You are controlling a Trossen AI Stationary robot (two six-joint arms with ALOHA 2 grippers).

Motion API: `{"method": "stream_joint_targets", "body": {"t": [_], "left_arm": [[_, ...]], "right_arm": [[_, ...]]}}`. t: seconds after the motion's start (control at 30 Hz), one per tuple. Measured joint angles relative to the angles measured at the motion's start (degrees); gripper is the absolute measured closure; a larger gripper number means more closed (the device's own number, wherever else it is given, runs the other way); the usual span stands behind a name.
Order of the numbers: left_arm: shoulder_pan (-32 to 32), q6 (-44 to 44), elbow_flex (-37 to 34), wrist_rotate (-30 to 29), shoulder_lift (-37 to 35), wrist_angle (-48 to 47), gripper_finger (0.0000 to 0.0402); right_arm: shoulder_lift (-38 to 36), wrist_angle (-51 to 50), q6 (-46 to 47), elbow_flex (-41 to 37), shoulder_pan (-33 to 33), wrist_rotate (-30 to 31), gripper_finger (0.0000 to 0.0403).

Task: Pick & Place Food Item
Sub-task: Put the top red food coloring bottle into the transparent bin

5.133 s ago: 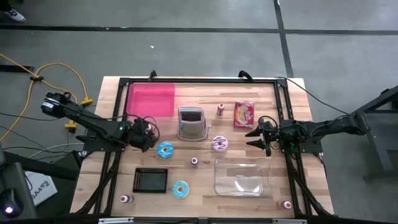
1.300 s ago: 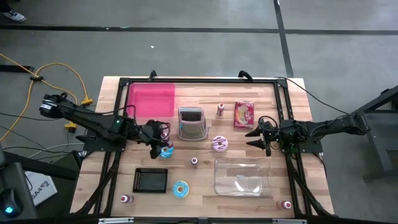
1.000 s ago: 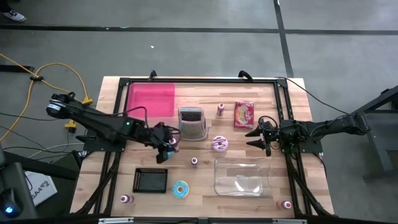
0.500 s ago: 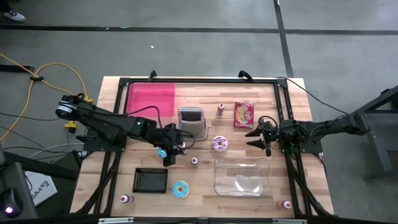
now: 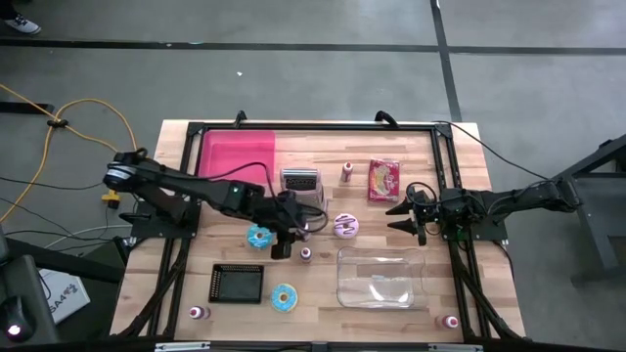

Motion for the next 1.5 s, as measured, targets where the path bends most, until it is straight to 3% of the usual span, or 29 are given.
{"method": "stream_joint_targets", "body": {"t": [0.3,1.5], "left_arm": [[1.38,2.06,4.94,0.14,2.89,-2.3,0.0248],[1.34,0.78,4.98,1.09,3.04,-1.95,0.0248]], "right_arm": [[0.0,0.0,0.0,0.0,-0.01,0.0,0.0214],[0.01,0.42,-0.01,0.0,-0.02,0.03,0.0214]]}}
